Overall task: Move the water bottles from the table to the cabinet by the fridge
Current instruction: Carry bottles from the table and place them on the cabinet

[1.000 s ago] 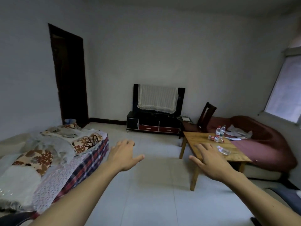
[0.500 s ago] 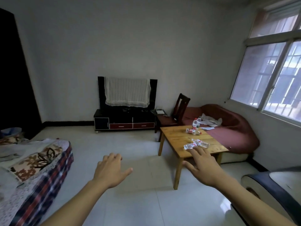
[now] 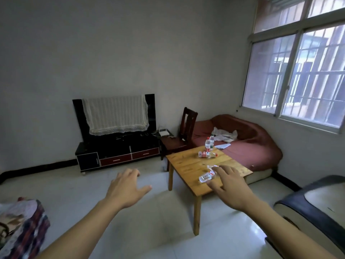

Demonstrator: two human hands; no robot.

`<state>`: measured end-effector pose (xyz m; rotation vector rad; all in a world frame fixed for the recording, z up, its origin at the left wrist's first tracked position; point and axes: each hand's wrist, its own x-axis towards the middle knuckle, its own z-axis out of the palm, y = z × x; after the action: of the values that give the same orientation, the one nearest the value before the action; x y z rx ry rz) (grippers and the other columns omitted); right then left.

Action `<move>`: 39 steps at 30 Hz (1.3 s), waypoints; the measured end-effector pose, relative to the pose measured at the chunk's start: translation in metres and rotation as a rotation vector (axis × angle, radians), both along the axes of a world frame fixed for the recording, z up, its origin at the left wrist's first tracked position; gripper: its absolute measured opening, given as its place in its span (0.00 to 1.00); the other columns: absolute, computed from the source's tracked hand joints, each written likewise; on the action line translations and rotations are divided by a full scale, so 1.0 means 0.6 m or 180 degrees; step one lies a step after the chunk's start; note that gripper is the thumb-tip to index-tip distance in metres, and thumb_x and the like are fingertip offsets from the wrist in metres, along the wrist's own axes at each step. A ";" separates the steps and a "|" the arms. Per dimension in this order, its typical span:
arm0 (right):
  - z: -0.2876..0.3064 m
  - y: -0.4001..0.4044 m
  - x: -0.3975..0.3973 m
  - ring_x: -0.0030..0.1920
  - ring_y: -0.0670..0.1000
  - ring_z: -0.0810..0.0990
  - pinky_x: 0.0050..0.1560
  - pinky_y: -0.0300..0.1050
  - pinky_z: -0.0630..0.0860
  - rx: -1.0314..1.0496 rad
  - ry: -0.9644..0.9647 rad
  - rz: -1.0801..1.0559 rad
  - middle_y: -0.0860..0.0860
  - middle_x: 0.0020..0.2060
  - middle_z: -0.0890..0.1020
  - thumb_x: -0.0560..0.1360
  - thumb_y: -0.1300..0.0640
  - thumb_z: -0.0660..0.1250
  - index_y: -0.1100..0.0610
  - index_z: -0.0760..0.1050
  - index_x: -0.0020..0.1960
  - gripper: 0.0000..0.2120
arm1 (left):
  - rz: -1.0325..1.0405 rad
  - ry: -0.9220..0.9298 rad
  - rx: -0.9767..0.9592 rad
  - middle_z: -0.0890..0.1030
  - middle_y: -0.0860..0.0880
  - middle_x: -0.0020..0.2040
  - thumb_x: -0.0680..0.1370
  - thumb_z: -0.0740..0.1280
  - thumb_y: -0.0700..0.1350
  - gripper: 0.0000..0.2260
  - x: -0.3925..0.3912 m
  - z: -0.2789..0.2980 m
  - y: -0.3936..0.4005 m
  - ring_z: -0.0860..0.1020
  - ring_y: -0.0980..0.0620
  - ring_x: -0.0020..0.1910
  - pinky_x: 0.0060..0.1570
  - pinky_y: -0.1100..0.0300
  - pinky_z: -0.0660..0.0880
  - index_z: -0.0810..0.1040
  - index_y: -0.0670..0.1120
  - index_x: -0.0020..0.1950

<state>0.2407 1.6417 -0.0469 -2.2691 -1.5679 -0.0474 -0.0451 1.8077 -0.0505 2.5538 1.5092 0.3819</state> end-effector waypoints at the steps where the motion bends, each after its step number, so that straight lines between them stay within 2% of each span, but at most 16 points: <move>1: -0.001 0.016 0.012 0.74 0.55 0.62 0.72 0.52 0.64 -0.0005 -0.0019 -0.0050 0.50 0.73 0.68 0.66 0.27 0.42 0.49 0.65 0.75 0.45 | -0.0041 -0.0026 -0.0044 0.69 0.51 0.71 0.75 0.62 0.69 0.31 0.017 -0.005 0.026 0.68 0.49 0.69 0.65 0.51 0.70 0.68 0.51 0.71; 4: -0.011 0.062 0.048 0.73 0.56 0.63 0.70 0.51 0.64 -0.0086 0.0033 -0.0301 0.50 0.72 0.69 0.72 0.29 0.50 0.49 0.66 0.74 0.38 | -0.0235 -0.0112 -0.0088 0.70 0.51 0.70 0.75 0.62 0.69 0.30 0.067 -0.024 0.106 0.68 0.48 0.69 0.64 0.51 0.70 0.68 0.51 0.70; 7: -0.027 0.104 0.077 0.73 0.58 0.63 0.71 0.51 0.64 -0.0142 0.0043 -0.0604 0.51 0.71 0.70 0.78 0.37 0.59 0.50 0.66 0.74 0.29 | -0.0480 -0.0186 -0.0098 0.70 0.52 0.69 0.74 0.62 0.69 0.29 0.121 -0.042 0.181 0.69 0.48 0.67 0.62 0.51 0.71 0.69 0.52 0.68; 12: -0.022 0.164 0.109 0.74 0.56 0.62 0.71 0.53 0.65 -0.0325 0.0025 -0.1113 0.51 0.72 0.69 0.72 0.28 0.51 0.48 0.65 0.74 0.38 | -0.0959 -0.0317 -0.0105 0.72 0.52 0.66 0.73 0.62 0.70 0.31 0.197 -0.072 0.311 0.70 0.49 0.65 0.61 0.51 0.72 0.70 0.52 0.68; 16: -0.021 0.210 0.142 0.75 0.55 0.61 0.71 0.49 0.61 -0.0339 -0.0135 -0.1365 0.51 0.73 0.67 0.78 0.35 0.57 0.50 0.62 0.76 0.31 | -0.1173 -0.0338 -0.0268 0.73 0.52 0.66 0.72 0.61 0.71 0.30 0.267 -0.083 0.388 0.70 0.49 0.65 0.61 0.51 0.73 0.70 0.53 0.67; 22: -0.064 0.279 0.210 0.76 0.54 0.60 0.71 0.53 0.64 -0.0559 0.0014 -0.1487 0.50 0.75 0.65 0.79 0.35 0.57 0.47 0.61 0.76 0.30 | -0.1544 -0.0284 -0.0438 0.70 0.53 0.69 0.73 0.63 0.69 0.29 0.376 -0.115 0.461 0.67 0.50 0.69 0.66 0.51 0.69 0.69 0.54 0.68; 30: -0.147 0.401 0.420 0.76 0.54 0.57 0.72 0.53 0.64 -0.0400 0.0241 -0.1579 0.50 0.76 0.63 0.78 0.35 0.57 0.47 0.60 0.76 0.30 | -0.1640 -0.0029 -0.0580 0.70 0.56 0.66 0.74 0.64 0.68 0.26 0.598 -0.163 0.572 0.68 0.53 0.66 0.60 0.57 0.69 0.69 0.55 0.66; 34: -0.172 0.449 0.536 0.77 0.54 0.56 0.74 0.53 0.63 -0.0300 0.0583 -0.1649 0.51 0.76 0.62 0.78 0.35 0.56 0.47 0.59 0.77 0.31 | -0.1526 -0.0128 -0.0789 0.71 0.54 0.66 0.74 0.66 0.67 0.26 0.723 -0.164 0.634 0.68 0.52 0.65 0.61 0.55 0.72 0.70 0.54 0.65; 39: -0.167 0.472 0.685 0.77 0.54 0.56 0.73 0.55 0.63 -0.0275 0.0516 -0.1861 0.51 0.76 0.63 0.78 0.35 0.57 0.47 0.61 0.76 0.30 | -0.1533 -0.0257 -0.0887 0.72 0.50 0.65 0.74 0.67 0.65 0.26 0.886 -0.164 0.690 0.70 0.51 0.64 0.60 0.54 0.73 0.71 0.52 0.65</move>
<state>0.6515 1.9248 -0.1473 -2.6460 -0.8028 0.0487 0.4866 2.2219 -0.1489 2.5242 0.8092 0.1891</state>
